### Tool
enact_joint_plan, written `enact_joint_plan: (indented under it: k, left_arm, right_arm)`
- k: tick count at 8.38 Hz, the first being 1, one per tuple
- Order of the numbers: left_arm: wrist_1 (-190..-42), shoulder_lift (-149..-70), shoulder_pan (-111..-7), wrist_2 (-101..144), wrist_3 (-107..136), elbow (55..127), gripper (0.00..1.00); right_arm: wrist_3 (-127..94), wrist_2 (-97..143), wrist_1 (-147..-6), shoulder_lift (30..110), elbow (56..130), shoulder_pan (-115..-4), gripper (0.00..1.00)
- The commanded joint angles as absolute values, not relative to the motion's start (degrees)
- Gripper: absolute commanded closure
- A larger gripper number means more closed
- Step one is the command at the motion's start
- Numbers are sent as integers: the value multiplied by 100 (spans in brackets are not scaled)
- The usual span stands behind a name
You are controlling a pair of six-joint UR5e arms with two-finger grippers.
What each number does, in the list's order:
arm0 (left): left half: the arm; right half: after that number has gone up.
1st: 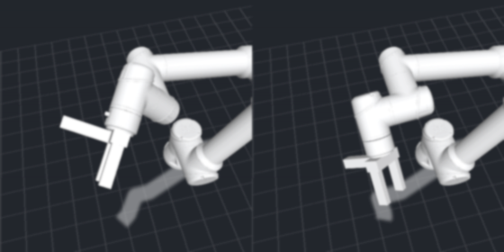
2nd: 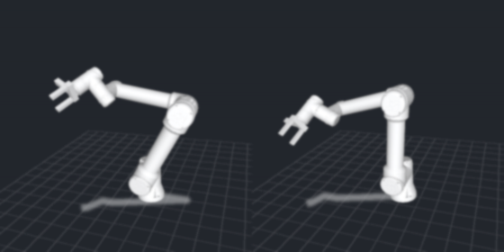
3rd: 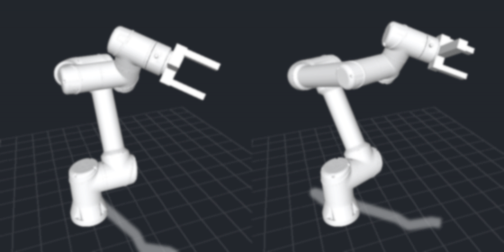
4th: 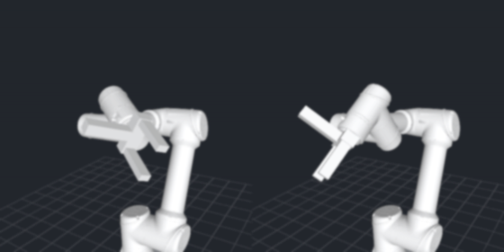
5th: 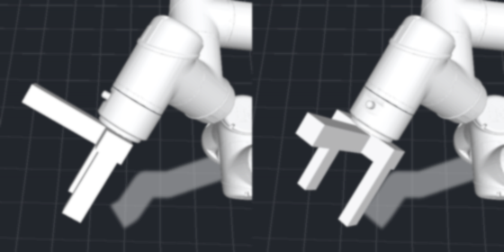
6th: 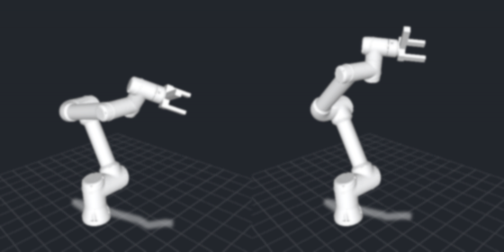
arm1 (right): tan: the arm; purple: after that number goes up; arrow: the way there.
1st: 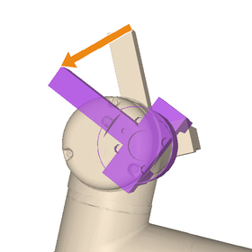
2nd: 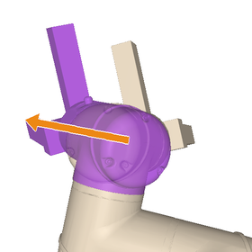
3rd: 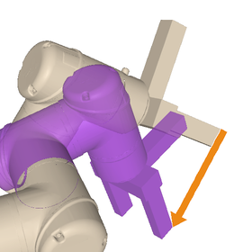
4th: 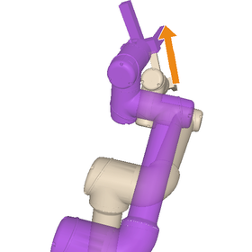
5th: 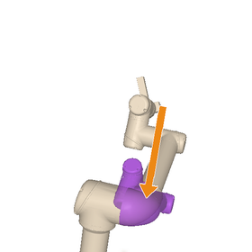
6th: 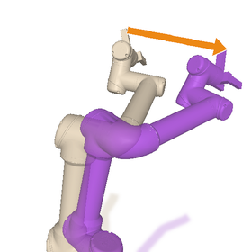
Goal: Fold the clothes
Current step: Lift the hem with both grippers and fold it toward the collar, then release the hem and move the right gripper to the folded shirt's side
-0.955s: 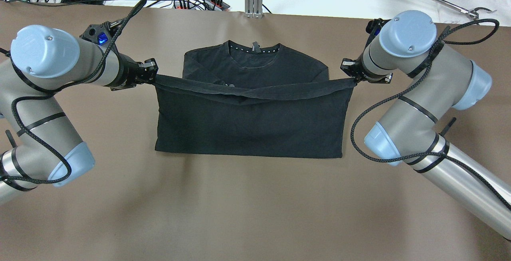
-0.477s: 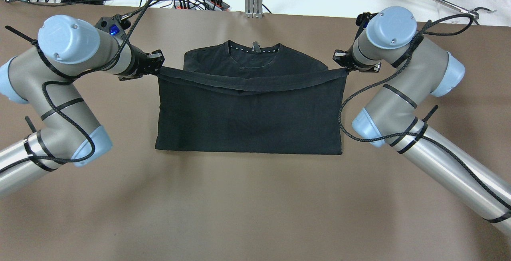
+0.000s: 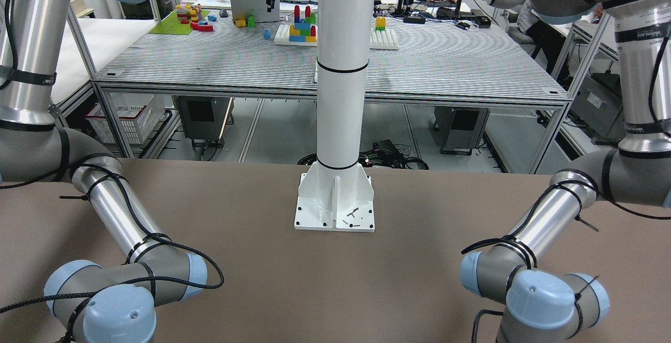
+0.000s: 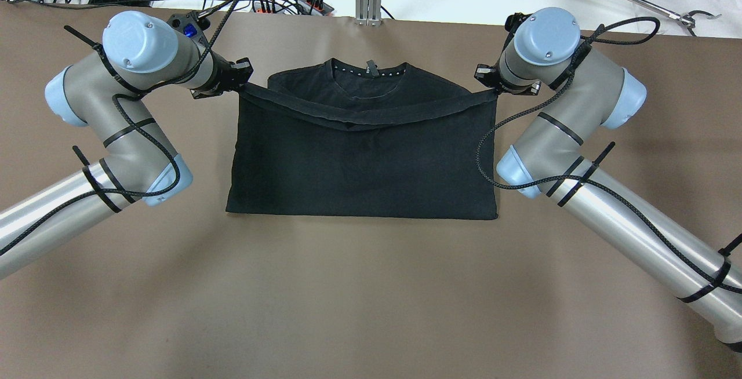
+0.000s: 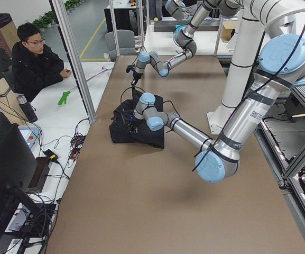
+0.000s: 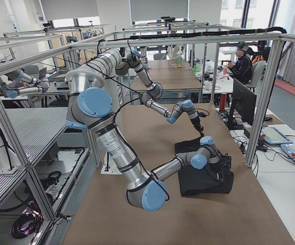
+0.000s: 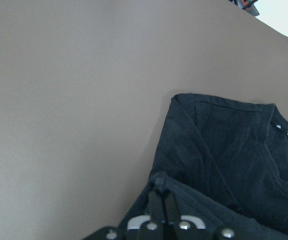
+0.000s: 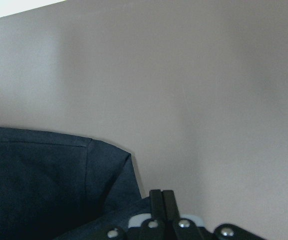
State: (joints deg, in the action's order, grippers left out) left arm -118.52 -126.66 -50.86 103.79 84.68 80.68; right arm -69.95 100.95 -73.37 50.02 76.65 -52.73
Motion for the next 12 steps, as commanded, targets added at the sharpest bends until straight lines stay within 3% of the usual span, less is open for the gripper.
enact_joint_plan:
  k: [1, 2, 3, 4, 5, 6, 7, 9, 12]
  left_arm:
    - [-12541, -12937, -5150, 10380, 8429, 7130, 100]
    - [-12568, -12937, -5159, 10380, 8429, 7093, 100]
    - [-12673, -12929, -5194, 10380, 8359, 6997, 92]
    - [-13031, -12937, -5351, 10519, 8358, 6744, 81]
    - [-13391, -12937, -5387, 10581, 8350, 6454, 46]
    - [-13482, -12937, -5396, 10599, 8358, 6443, 31]
    - [-13474, -12937, -5388, 10591, 8358, 6434, 24]
    - [-13517, -12937, -5414, 10608, 8446, 6521, 24]
    - [-13500, -12885, -5467, 10678, 8455, 6706, 24]
  right_arm:
    - [-7022, 10011, -7154, 4983, 7480, -5273, 100]
    - [-7031, 10011, -7154, 4975, 7445, -5273, 100]
    - [-7092, 10011, -7137, 4975, 7418, -5273, 97]
    - [-7545, 9941, -7128, 4914, 7374, -5273, 81]
    - [-7837, 9627, -7119, 4800, 7322, -5273, 2]
    - [-8223, 9572, -7102, 4712, 7286, -5265, 5]
    - [-8287, 9563, -6945, 4754, 7243, -5265, 5]
    - [-8376, 9589, -6637, 5007, 7590, -5186, 5]
    - [-8750, 9624, -6522, 6115, 9015, -4486, 5]
